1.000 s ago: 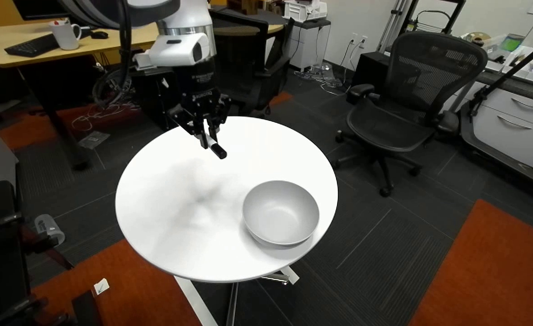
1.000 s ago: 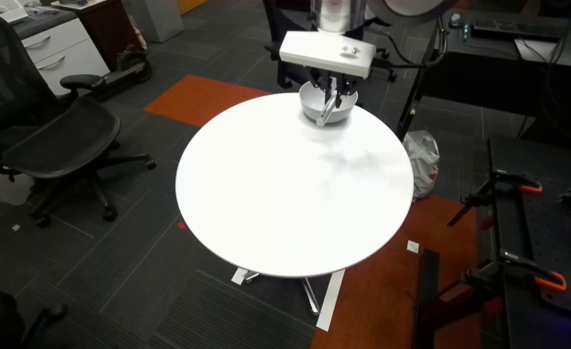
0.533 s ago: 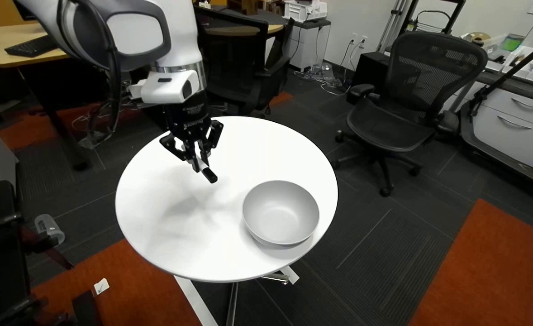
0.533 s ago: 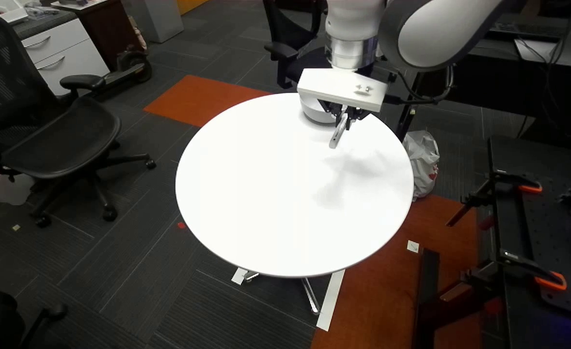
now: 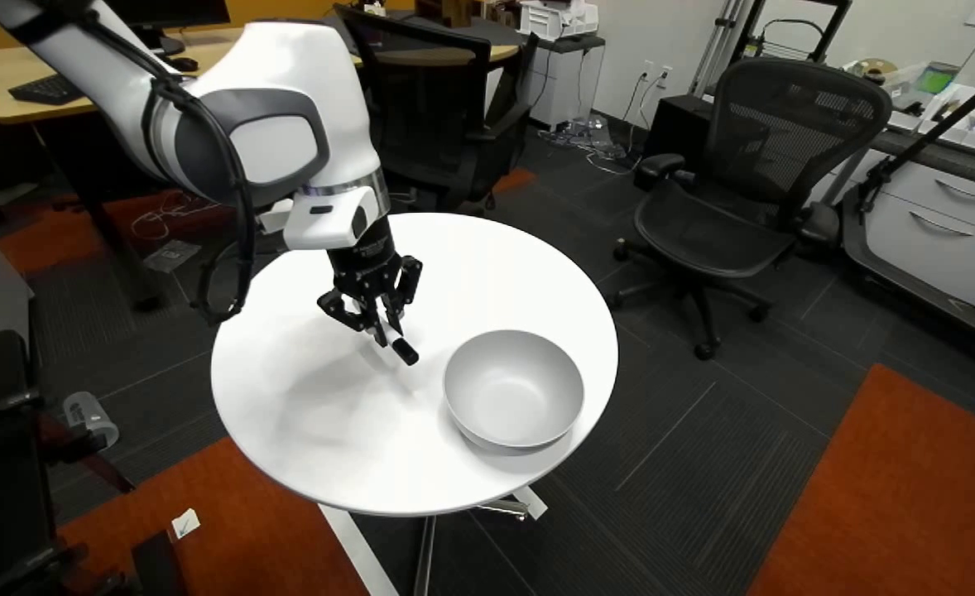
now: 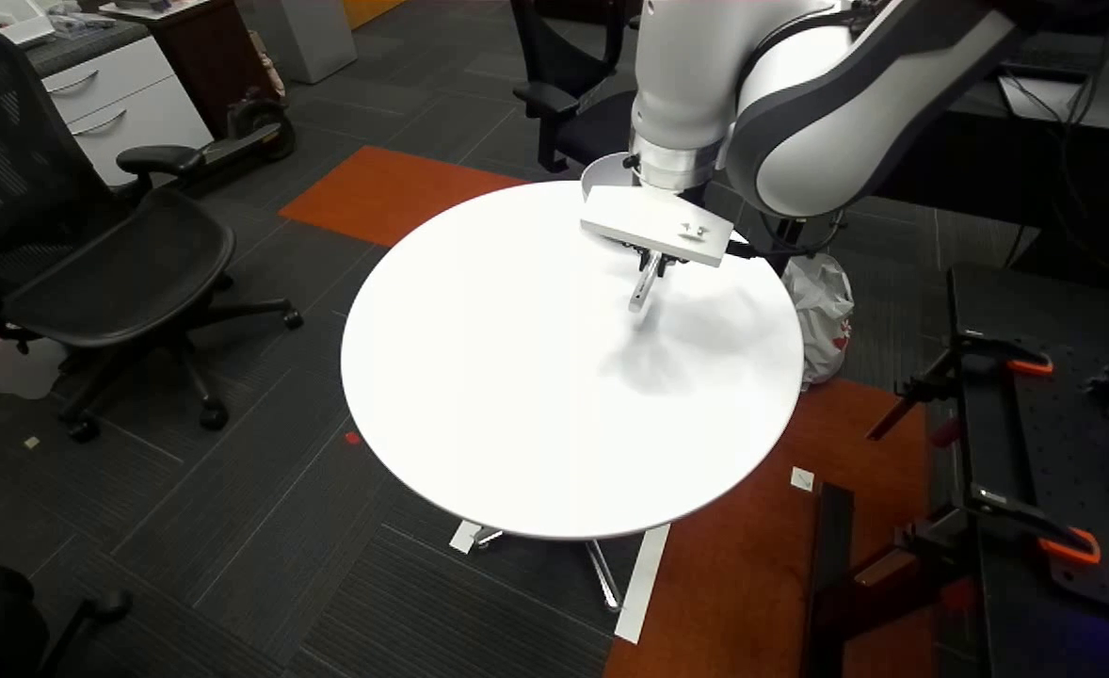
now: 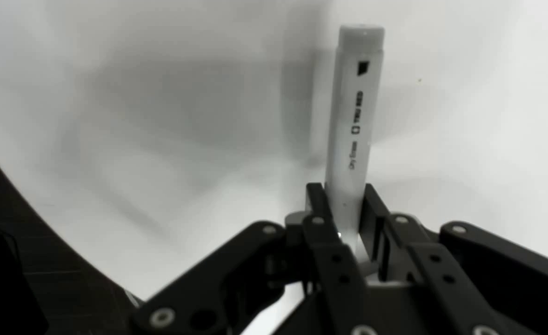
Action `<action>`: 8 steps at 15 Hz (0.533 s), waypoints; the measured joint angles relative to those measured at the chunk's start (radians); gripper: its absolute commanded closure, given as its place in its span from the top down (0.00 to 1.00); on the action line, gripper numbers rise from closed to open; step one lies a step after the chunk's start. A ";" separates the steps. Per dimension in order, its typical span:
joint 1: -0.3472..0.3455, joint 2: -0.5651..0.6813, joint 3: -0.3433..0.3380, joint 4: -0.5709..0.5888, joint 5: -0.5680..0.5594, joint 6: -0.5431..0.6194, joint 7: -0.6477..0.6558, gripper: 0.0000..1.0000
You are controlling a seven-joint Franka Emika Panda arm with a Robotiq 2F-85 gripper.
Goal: Remove the marker from the white bowl
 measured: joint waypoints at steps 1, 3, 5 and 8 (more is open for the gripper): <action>0.008 0.017 -0.007 0.008 0.000 0.008 0.000 0.05; 0.017 0.045 -0.014 0.027 0.003 0.012 0.000 0.05; 0.023 0.066 -0.016 0.044 0.008 0.012 0.000 0.46; 0.026 0.086 -0.017 0.064 0.015 0.012 0.000 0.62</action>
